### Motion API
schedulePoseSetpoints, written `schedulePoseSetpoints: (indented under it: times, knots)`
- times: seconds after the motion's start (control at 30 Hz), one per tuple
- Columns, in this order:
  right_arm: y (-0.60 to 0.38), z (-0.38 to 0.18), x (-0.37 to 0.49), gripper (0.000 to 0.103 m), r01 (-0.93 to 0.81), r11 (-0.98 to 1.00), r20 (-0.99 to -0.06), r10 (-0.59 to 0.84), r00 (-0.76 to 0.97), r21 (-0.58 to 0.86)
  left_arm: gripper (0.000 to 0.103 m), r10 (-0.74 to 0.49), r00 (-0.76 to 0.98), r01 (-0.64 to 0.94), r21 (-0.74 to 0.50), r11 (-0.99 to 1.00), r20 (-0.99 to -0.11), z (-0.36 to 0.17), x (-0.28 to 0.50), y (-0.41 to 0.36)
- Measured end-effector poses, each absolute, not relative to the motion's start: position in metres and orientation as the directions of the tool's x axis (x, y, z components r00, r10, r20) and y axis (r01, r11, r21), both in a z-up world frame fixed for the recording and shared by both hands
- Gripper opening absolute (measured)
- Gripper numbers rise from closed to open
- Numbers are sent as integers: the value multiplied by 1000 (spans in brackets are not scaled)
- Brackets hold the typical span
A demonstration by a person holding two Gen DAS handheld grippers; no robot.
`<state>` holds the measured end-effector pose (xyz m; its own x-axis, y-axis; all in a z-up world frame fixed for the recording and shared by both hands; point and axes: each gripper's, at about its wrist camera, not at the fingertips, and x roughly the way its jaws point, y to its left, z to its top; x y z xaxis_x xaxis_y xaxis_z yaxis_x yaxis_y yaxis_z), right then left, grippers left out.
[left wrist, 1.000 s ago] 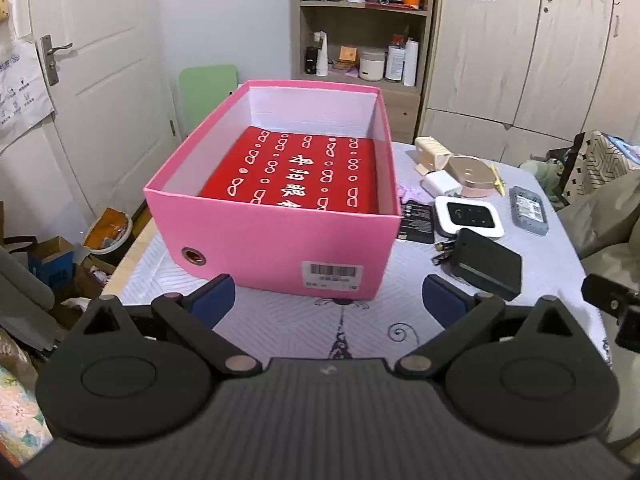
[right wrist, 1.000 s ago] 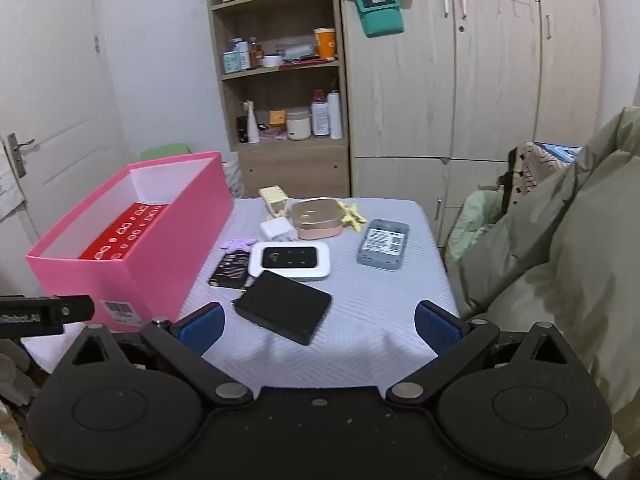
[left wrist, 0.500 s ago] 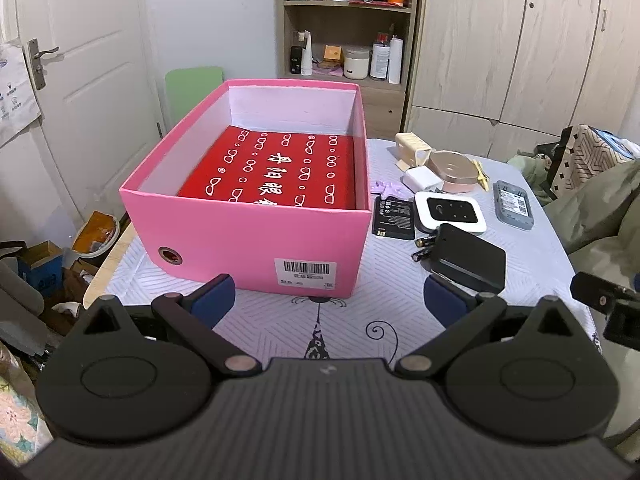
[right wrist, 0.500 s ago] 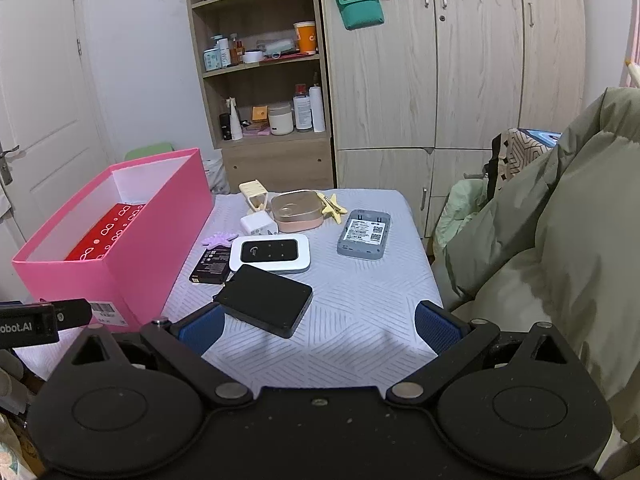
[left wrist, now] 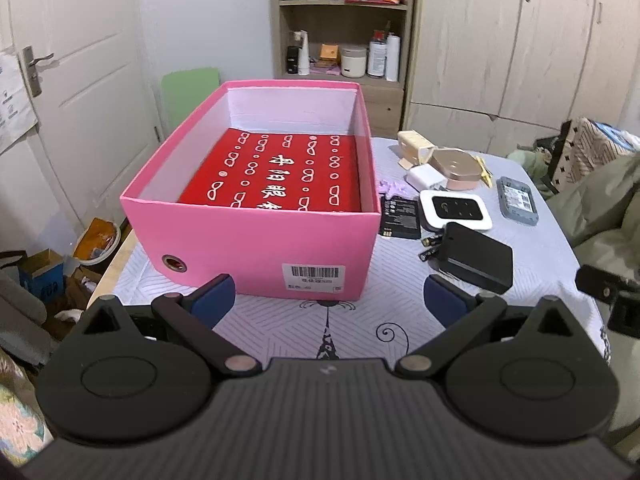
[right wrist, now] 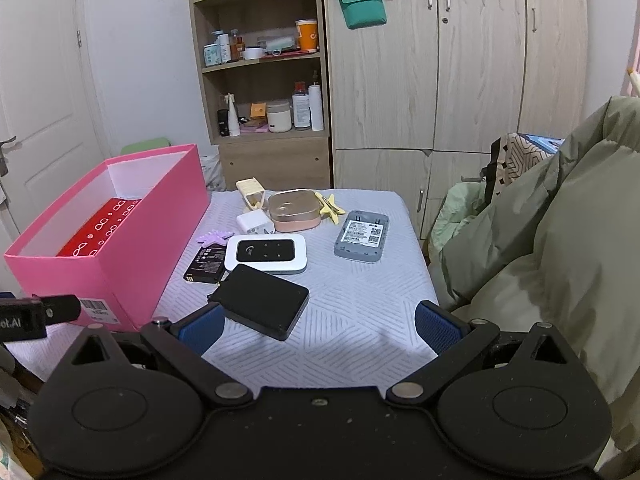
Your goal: Organize rigid objects
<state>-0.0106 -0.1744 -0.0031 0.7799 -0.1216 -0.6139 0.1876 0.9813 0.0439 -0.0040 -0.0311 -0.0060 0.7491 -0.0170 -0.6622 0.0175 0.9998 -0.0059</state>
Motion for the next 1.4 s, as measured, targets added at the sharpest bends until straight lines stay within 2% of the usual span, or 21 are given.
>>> schedulePoseSetpoints:
  times: [0.2,0.5,0.97,1.4]
  knots:
    - [-174,-3,-10,103,183,982,-613,-119,781,42,102,-17,766,22,-1,1000,-642,-6,-7,-30]
    - [-169,-5,-7,103,189,982,-601,-136,787,26,103,28,843,-18,24,1000,-537,6,-18,-25]
    - [-165,3,-11,103,188,982,-567,-154,809,1,103,23,826,-19,12,1000,-563,-1,-16,-22]
    - [-163,1,-10,103,174,985,-577,-142,804,1,103,30,819,-29,10,1000,-573,-8,-15,-18]
